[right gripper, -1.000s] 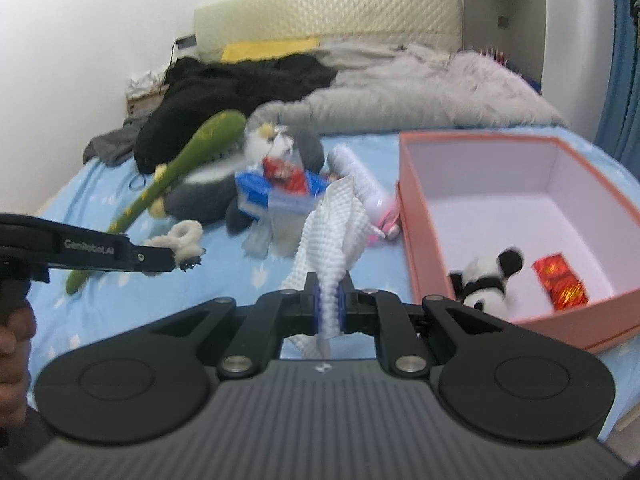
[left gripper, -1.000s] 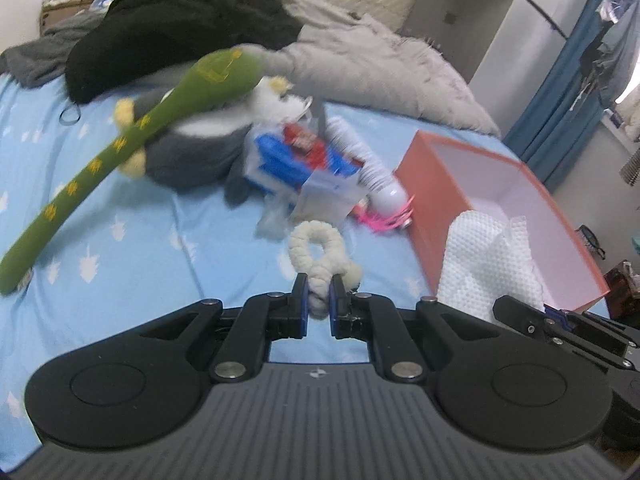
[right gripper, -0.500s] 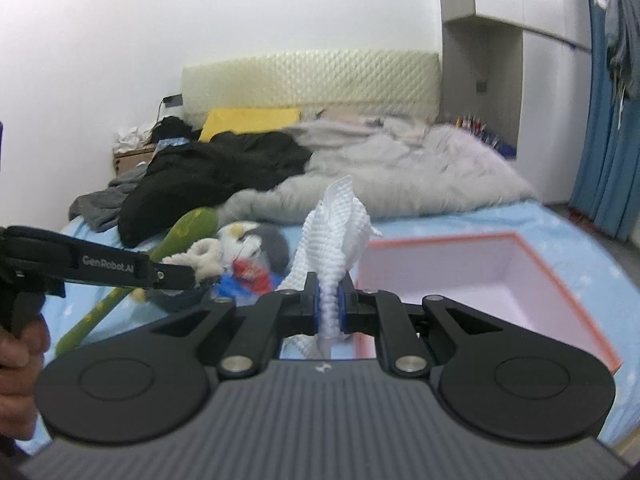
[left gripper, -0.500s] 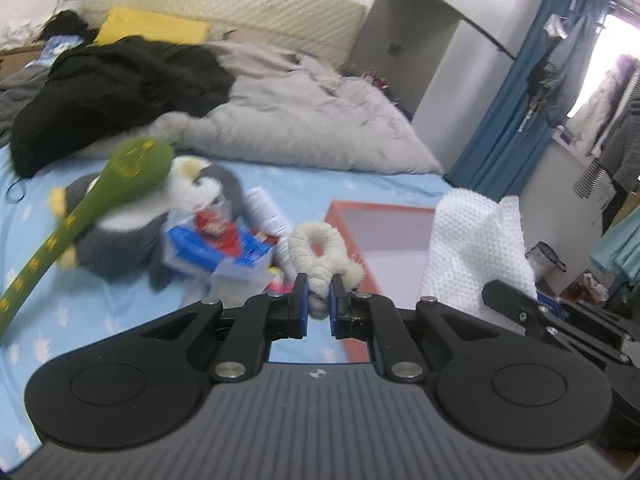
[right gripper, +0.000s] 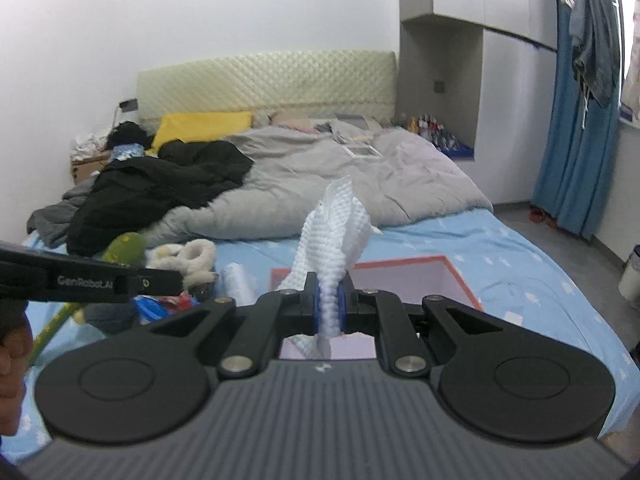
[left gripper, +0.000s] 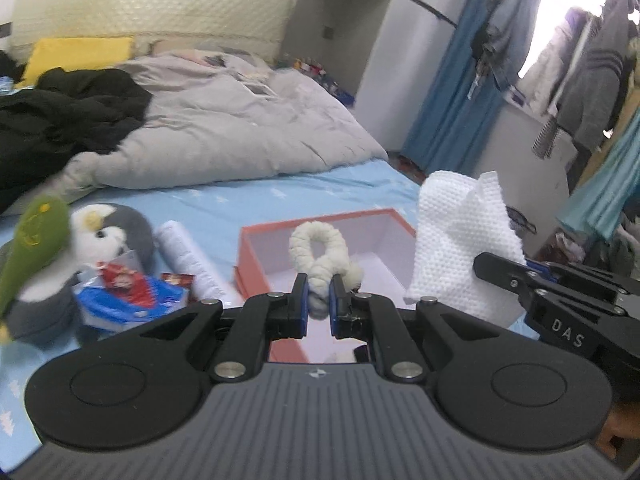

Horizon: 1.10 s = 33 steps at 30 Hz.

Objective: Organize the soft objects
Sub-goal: 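Lift and carry the hair tie and mesh cloth over the pink box with both tools, then open both tools to drop the hair tie and mesh cloth into the box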

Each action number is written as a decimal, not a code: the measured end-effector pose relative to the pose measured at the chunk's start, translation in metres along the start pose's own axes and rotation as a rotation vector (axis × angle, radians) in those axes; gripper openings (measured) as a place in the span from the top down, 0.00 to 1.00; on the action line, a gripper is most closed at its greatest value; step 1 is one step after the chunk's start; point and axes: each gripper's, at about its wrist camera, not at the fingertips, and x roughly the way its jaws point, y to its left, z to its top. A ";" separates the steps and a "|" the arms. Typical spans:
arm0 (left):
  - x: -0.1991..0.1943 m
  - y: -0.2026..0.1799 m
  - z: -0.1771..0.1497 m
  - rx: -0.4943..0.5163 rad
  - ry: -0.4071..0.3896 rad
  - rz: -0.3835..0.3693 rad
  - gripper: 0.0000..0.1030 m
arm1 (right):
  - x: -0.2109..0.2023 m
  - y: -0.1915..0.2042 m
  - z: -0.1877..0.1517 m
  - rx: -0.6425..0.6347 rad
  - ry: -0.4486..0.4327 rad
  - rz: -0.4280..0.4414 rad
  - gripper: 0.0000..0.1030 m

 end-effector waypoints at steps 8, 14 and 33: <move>0.077 -0.022 0.010 0.040 0.139 0.003 0.88 | 0.043 -0.048 -0.028 0.066 0.155 -0.050 0.88; 0.134 -0.023 -0.014 0.015 0.285 -0.027 0.88 | 0.070 -0.066 -0.064 0.110 0.275 -0.078 0.88; 0.168 -0.029 -0.046 0.078 0.410 -0.026 0.69 | 0.096 -0.081 -0.104 0.155 0.405 -0.091 0.58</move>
